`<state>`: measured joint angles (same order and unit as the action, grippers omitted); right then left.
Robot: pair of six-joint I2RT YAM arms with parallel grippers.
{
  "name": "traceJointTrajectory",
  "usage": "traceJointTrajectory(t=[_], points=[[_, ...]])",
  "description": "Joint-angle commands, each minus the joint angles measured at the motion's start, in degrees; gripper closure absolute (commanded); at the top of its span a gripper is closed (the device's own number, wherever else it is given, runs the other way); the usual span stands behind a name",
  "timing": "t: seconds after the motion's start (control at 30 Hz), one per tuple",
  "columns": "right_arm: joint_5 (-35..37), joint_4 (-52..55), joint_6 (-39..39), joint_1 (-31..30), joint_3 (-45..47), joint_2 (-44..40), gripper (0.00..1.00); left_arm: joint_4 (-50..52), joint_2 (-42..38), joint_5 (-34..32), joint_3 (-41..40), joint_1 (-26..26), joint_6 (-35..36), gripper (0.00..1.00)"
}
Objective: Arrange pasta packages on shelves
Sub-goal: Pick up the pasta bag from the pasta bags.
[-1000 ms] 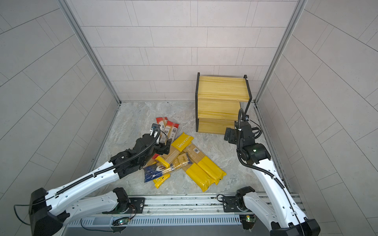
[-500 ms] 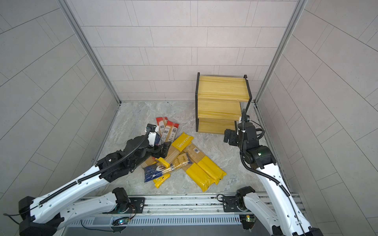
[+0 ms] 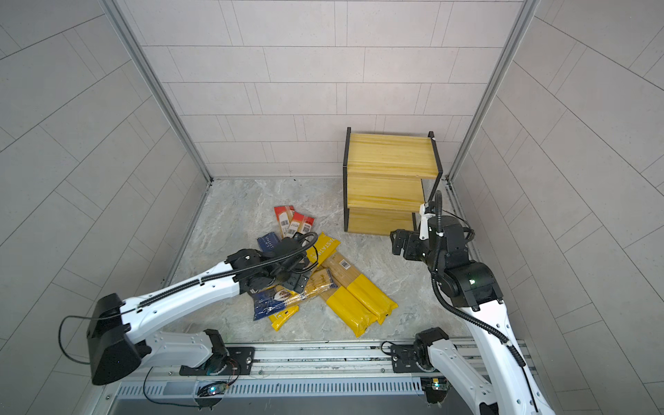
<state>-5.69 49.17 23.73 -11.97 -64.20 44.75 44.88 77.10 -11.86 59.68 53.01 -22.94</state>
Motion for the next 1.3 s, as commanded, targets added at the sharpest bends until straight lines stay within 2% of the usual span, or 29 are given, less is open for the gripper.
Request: traceJointTrajectory(t=[0.0,0.23,0.53,0.73,1.17,1.27], points=[[-3.98,2.10,1.85,-0.07,0.88,-2.76,0.01,2.98,4.26,-1.44,2.28,0.19,0.08,0.00],[-3.37,6.83,0.62,-0.07,0.83,-6.88,0.01,4.66,13.84,-6.45,5.83,-0.18,0.66,0.00],[-4.11,8.68,0.45,-0.07,0.83,-9.64,0.01,4.66,19.18,-7.59,4.67,-2.53,-1.03,0.00],[-4.90,7.99,0.44,-0.07,1.76,-9.72,0.01,1.76,20.96,-3.46,3.11,-5.03,-1.32,0.00],[-5.17,8.38,0.55,-0.07,2.08,-9.93,0.01,2.26,32.21,-2.96,4.97,-6.24,-2.02,0.00],[-4.86,8.93,0.30,-0.10,1.99,-10.26,0.01,2.65,34.95,-2.59,5.67,-6.96,-2.29,0.04]])
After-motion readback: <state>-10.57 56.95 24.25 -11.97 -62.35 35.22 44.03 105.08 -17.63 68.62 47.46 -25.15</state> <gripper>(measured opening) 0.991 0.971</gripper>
